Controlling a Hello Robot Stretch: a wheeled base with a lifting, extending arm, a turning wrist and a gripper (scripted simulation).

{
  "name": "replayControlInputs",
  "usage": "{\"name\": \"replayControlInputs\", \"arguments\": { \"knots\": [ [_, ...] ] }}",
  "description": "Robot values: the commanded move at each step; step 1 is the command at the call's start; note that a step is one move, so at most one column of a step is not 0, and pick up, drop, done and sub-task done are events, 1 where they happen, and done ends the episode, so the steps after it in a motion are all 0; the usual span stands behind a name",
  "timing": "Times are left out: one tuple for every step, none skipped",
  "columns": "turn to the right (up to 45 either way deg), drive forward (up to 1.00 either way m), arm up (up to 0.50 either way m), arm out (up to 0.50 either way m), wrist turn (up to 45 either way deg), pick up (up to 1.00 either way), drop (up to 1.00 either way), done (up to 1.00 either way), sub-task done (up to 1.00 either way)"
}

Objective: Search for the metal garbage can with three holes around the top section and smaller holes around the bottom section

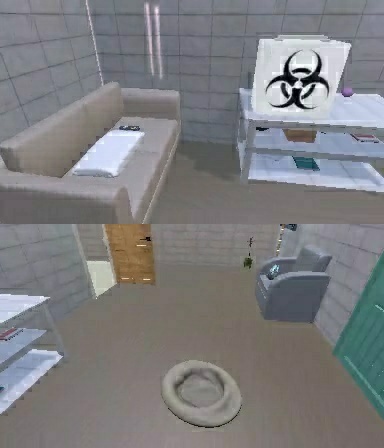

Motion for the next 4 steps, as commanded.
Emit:
{"name": "replayControlInputs", "arguments": {
  "knots": [
    [0.0, 0.45, 0.00, 0.00, 0.0, 0.00, 0.00, 0.00, 0.00],
    [-45.0, 0.00, 0.00, 0.00, 0.0, 0.00, 0.00, 0.00, 0.00],
    [-45.0, 0.00, 0.00, 0.00, 0.0, 0.00, 0.00, 0.00, 0.00],
    [0.0, 0.00, 0.00, 0.00, 0.0, 0.00, 0.00, 1.00, 0.00]
  ]
}}
